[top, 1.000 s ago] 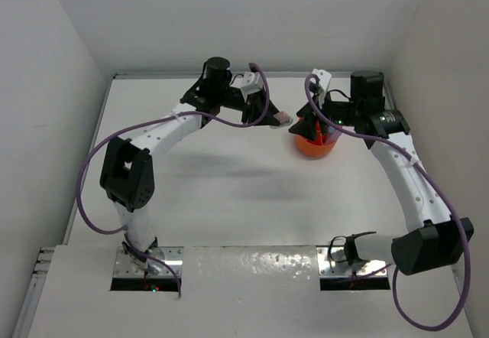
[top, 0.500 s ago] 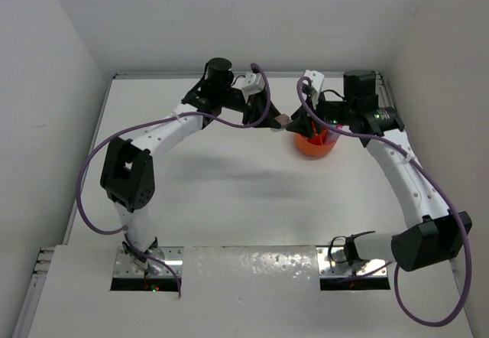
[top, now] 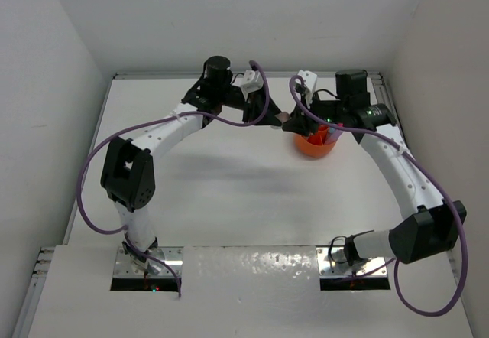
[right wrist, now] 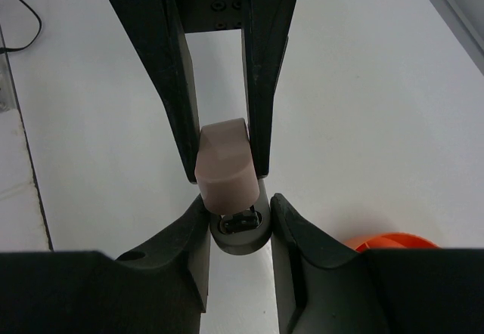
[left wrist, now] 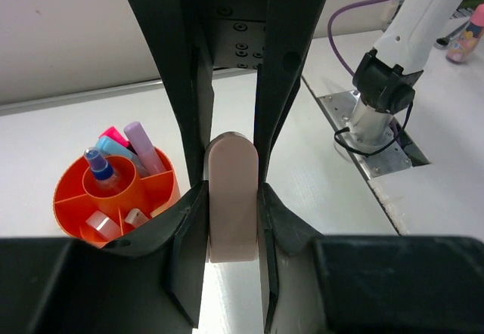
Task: Sort the stationery into containers
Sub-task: Place the stapler in the storage box.
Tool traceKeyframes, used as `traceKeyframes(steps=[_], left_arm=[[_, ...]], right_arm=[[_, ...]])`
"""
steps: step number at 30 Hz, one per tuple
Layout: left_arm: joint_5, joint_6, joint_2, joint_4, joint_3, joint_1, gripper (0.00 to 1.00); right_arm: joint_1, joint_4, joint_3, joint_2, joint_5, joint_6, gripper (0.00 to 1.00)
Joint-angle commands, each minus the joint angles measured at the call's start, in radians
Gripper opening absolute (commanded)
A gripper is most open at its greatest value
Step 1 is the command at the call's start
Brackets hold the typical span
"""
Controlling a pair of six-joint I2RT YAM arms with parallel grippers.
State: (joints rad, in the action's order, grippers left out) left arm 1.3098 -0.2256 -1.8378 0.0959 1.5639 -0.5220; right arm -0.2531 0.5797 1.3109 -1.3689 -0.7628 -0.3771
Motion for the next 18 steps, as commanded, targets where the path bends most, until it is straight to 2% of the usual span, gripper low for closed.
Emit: traceKeyframes(steps=[1, 2, 7, 10, 11, 13, 14, 18], left_arm=[[0.062, 0.012, -0.001, 0.065, 0.047, -0.010, 0.00], [0.063, 0.008, -0.008, 0.065, 0.048, -0.010, 0.00], [0.049, 0.000, -0.012, 0.073, 0.048, -0.010, 0.00], [-0.010, -0.003, -0.011, 0.074, 0.044, -0.010, 0.46], [-0.023, -0.007, -0.011, 0.076, 0.041, -0.007, 0.70], [-0.032, -0.012, -0.014, 0.082, 0.038, -0.004, 0.95], [-0.061, 0.005, -0.017, 0.090, 0.041, -0.003, 1.00], [-0.139, 0.077, -0.018, 0.123, 0.042, 0.013, 1.00]], right_arm=[[-0.008, -0.066, 0.022, 0.017, 0.011, 0.007, 0.06], [-0.008, -0.075, 0.014, 0.031, 0.026, 0.010, 0.00], [-0.009, -0.072, 0.005, 0.057, 0.023, 0.009, 0.00], [-0.008, -0.003, 0.051, 0.041, 0.056, 0.007, 0.00], [-0.009, 0.009, 0.056, 0.037, 0.059, 0.006, 0.00], [-0.008, 0.006, 0.042, 0.045, 0.079, 0.009, 0.00], [-0.008, 0.003, 0.039, 0.050, 0.085, 0.009, 0.00], [0.020, 0.005, 0.025, 0.060, 0.102, 0.018, 0.00]])
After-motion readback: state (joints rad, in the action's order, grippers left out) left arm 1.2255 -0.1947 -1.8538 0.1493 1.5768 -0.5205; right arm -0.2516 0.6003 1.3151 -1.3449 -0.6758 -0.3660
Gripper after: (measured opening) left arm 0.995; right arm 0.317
